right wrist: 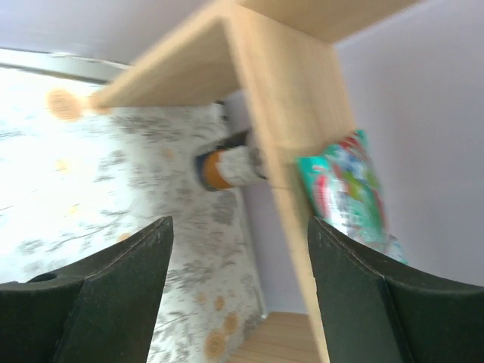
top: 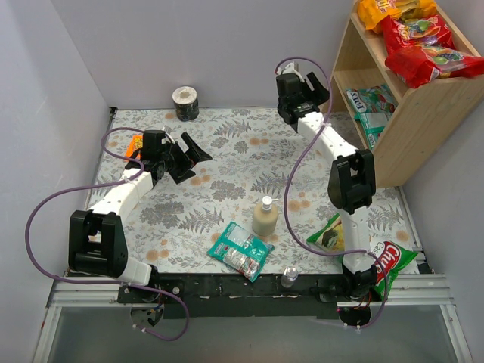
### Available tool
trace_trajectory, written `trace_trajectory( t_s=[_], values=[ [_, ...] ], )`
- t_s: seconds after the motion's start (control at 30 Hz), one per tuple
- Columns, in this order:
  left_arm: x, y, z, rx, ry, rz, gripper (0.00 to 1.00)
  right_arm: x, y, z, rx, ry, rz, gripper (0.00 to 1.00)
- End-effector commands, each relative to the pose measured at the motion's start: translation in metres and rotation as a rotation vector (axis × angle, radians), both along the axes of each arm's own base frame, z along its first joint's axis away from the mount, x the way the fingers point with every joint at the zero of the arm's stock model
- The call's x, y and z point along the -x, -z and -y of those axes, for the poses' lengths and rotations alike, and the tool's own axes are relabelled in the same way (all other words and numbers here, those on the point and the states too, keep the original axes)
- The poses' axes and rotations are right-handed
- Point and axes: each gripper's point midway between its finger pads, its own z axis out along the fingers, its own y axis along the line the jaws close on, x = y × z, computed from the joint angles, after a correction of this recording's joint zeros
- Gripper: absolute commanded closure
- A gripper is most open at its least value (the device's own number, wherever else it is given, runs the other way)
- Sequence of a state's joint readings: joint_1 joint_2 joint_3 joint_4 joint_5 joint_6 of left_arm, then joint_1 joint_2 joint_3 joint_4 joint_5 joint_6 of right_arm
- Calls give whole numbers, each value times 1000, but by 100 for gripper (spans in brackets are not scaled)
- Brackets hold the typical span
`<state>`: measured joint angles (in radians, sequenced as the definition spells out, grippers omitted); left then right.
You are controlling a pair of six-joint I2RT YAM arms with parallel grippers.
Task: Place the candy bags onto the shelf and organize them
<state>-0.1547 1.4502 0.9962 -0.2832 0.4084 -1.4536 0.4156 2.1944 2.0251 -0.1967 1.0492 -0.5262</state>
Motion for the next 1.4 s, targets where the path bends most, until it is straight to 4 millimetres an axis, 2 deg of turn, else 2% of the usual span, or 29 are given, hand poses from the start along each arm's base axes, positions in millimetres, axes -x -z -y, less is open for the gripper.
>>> trace_trajectory(
  t_s=[0.0, 0.07, 0.1, 0.13, 0.17, 0.2, 0.27, 0.3, 0.33, 0.37, 0.4, 0.43, 0.47, 0.5, 0.53, 0.57, 0.6, 0.63, 0.67, 0.73, 0.77, 0.87, 0.93, 1.13, 1.2, 1.37],
  values=[
    [-1, -15, 2, -6, 22, 55, 2, 12, -28, -53, -140, -186, 8, 21],
    [-1, -15, 1, -11, 16, 55, 2, 18, -31, -89, -283, -304, -3, 21],
    [-1, -16, 1, -11, 18, 58, 2, 26, -28, -96, -319, -334, -46, 22],
    [0, -14, 1, -12, 17, 55, 2, 32, -40, -109, -373, -387, -44, 22],
    [1, -12, 0, -15, 14, 51, 2, 39, -38, -131, -449, -480, -79, 22],
    [1, -12, 0, -14, 14, 50, 2, 46, -36, -142, -476, -525, -101, 23],
    [4, -9, -1, -16, 10, 40, 2, 70, -39, -174, -544, -669, -152, 23],
    [5, -7, -1, -15, 11, 33, 2, 79, -40, -186, -584, -706, -164, 23],
    [6, -7, 0, -12, 14, 31, 2, 93, -49, -196, -617, -755, -169, 23],
    [9, -4, 1, -10, 21, 22, 2, 106, -39, -209, -660, -816, -229, 25],
    [11, -3, 1, -10, 25, 19, 2, 115, -38, -214, -709, -829, -245, 25],
    [14, -2, 2, -11, 39, 16, 2, 127, -48, -215, -745, -852, -239, 25],
    [16, -2, 3, -11, 46, 18, 2, 138, -33, -220, -788, -875, -287, 26],
    [23, 4, 4, -12, 59, -2, 2, 146, -30, -221, -813, -884, -298, 26],
    [28, 5, 5, -10, 85, -7, 2, 155, -42, -218, -857, -882, -273, 27],
    [37, 10, 9, -13, 112, -34, 2, 163, -44, -224, -897, -918, -277, 27],
    [46, 18, 10, -18, 136, -59, 2, 170, -31, -222, -900, -914, -309, 27],
    [53, 24, 13, -22, 166, -82, 4, 178, -38, -221, -946, -910, -301, 27],
    [70, 34, 20, -39, 233, -126, 5, 182, -35, -221, -958, -909, -309, 28],
    [89, 47, 25, -66, 297, -178, 8, 189, -34, -217, -970, -896, -316, 28],
    [105, 55, 31, -88, 348, -218, 9, 191, -32, -213, -969, -877, -321, 28],
    [132, 75, 38, -114, 410, -285, 14, 193, -30, -205, -952, -844, -328, 28],
    [142, 83, 38, -117, 419, -306, 15, 194, -34, -203, -944, -837, -326, 29],
    [174, 113, 49, -129, 518, -386, 25, 198, -33, -195, -926, -818, -339, 29],
    [184, 120, 55, -135, 566, -405, 32, 200, -30, -193, -921, -804, -355, 30],
    [194, 134, 62, -151, 645, -429, 30, 201, -19, -178, -876, -740, -374, 31]
  ],
)
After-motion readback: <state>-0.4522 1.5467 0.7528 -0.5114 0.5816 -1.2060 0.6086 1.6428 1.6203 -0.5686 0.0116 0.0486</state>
